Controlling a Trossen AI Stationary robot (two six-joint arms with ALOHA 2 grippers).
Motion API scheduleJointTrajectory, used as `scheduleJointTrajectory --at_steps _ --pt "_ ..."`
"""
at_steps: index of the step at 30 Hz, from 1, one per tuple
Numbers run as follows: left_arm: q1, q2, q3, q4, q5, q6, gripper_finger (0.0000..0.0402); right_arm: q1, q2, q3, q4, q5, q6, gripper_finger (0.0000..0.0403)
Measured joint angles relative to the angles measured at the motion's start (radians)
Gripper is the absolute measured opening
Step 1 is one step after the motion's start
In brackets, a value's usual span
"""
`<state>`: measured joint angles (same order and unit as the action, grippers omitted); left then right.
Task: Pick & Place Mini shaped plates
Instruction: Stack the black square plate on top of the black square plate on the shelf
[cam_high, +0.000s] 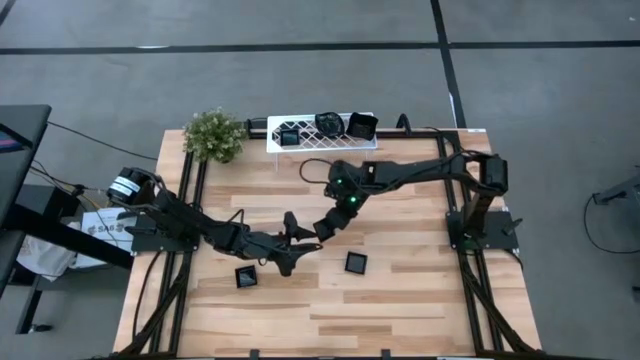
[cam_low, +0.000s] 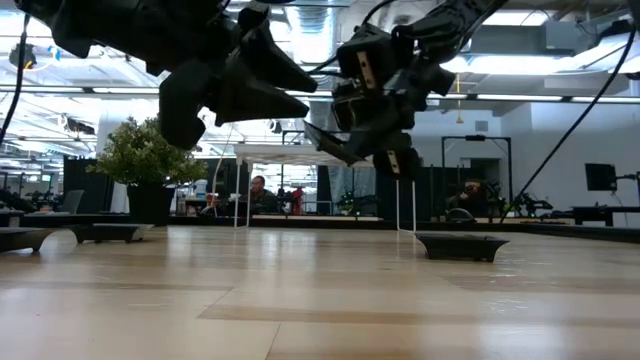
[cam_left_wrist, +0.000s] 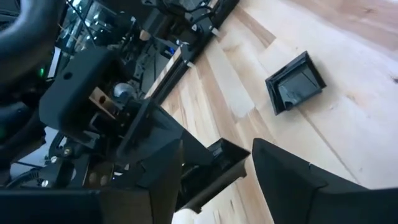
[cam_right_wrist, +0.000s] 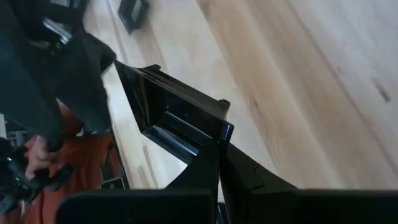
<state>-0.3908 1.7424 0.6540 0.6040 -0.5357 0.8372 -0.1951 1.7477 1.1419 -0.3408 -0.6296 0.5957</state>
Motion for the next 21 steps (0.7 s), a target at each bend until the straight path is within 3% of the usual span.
scheduleJointTrajectory --at_steps 21 --pt "0.011 0.0 0.0 -0.013 0.13 -0.094 0.0158 0.048 -0.004 0.0 0.005 -0.065 -0.027 0.0"
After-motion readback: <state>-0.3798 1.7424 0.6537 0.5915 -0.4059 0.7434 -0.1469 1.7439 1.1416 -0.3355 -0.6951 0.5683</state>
